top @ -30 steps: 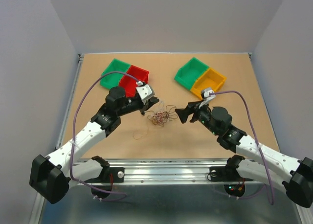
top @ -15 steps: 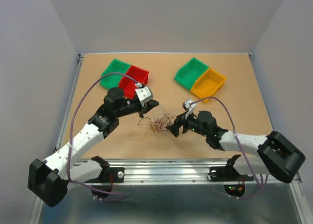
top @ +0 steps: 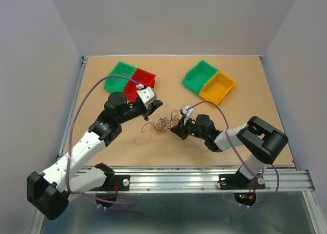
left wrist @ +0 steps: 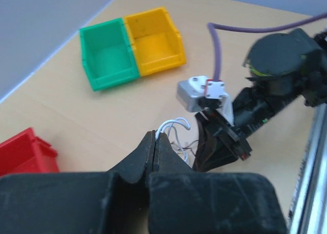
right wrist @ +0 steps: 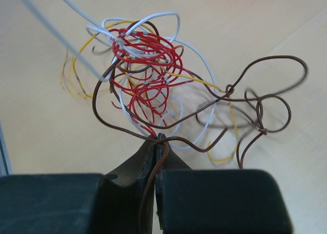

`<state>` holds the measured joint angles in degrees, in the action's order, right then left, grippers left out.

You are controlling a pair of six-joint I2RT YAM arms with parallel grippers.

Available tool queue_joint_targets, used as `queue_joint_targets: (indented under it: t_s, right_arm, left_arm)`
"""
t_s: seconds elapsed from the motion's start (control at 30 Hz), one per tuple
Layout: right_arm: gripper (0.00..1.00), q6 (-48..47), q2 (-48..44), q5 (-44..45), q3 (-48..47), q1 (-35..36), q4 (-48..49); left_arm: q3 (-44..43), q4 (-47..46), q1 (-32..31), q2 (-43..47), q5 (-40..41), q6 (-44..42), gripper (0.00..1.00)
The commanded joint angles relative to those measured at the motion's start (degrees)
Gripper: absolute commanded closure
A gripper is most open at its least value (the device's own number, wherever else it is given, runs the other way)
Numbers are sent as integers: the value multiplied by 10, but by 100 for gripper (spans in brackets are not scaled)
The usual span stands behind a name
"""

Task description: Untangle the cables

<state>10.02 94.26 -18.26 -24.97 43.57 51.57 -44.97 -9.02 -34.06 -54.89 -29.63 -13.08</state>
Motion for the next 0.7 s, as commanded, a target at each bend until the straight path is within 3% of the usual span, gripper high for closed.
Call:
queue_joint_targets:
  t_s: [0.0, 0.13, 0.2, 0.47, 0.67]
  right_arm:
    - [99, 21, -29, 115, 17, 1, 100]
    - [99, 54, -88, 230, 66, 1, 86]
    - [99, 64, -125, 280, 77, 2, 35]
    - [99, 144, -219, 409, 111, 1, -99]
    - [99, 208, -342, 514, 155, 1, -175]
  left_arm:
    - [-49, -43, 1, 31, 188, 17, 100]
    - [-106, -34, 12, 23, 341, -11, 100]
    - [-151, -29, 19, 10, 405, -27, 100]
    - [-262, -15, 25, 6, 527, -75, 100]
    - [-282, -11, 25, 25, 593, -91, 100]
